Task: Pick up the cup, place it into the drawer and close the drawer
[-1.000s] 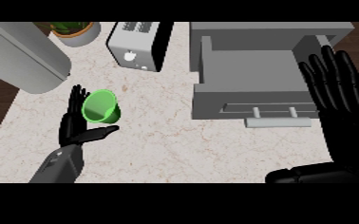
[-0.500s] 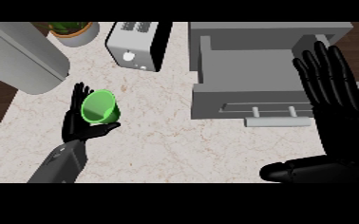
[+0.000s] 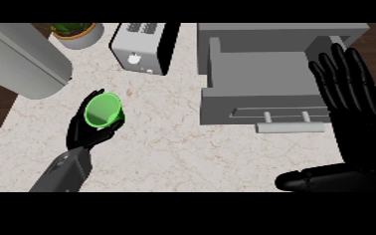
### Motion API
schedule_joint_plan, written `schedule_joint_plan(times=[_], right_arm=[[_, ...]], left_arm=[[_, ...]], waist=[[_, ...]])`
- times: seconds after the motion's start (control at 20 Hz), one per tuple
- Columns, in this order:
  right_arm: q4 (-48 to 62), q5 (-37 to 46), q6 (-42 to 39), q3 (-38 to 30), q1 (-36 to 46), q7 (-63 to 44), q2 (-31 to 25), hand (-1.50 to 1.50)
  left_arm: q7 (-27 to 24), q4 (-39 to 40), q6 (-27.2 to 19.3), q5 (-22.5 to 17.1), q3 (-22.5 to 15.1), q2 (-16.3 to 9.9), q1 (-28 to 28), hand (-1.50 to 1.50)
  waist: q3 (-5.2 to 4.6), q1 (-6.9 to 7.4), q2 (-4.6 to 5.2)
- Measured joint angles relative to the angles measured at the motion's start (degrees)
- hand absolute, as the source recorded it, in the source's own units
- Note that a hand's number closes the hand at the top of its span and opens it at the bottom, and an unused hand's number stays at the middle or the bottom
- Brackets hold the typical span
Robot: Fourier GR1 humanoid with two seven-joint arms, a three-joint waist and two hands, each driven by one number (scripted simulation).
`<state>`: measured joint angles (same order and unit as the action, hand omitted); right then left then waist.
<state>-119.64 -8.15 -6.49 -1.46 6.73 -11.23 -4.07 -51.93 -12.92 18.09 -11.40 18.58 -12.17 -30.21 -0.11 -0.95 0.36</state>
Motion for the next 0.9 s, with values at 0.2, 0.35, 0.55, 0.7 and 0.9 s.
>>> schedule_joint_plan(times=[0.2,0.35,0.55,0.7,0.9], right_arm=[[-0.82,-0.08,-0.68,0.15,-1.57,0.76,-0.12,-1.50],[-0.09,-0.62,-0.80,-0.72,-0.95,0.75,-0.48,-1.50],[-0.74,-1.73,-1.76,-1.70,-1.93,1.14,-1.18,-1.50],[-2.14,-0.80,-0.57,-0.62,-1.33,-0.85,-0.71,-1.50],[-0.98,-1.55,-0.83,-2.23,-0.36,-0.86,-1.54,-1.50]], left_arm=[[-1.39,-0.80,0.48,0.14,-0.24,0.51,0.26,1.50],[-3.13,-2.07,-0.86,0.61,-0.65,1.34,0.91,1.50],[-4.91,-3.22,-3.41,0.80,-0.48,2.17,0.48,1.50],[-5.56,-4.55,-4.38,0.67,-0.29,1.77,1.04,1.50],[-6.64,-8.03,-5.10,0.83,-1.16,2.76,4.59,1.50]], waist=[[-0.01,-0.15,0.01],[0.00,0.04,-0.03],[0.01,-0.04,-0.05],[0.02,0.19,-0.13],[0.07,0.69,-0.30]])
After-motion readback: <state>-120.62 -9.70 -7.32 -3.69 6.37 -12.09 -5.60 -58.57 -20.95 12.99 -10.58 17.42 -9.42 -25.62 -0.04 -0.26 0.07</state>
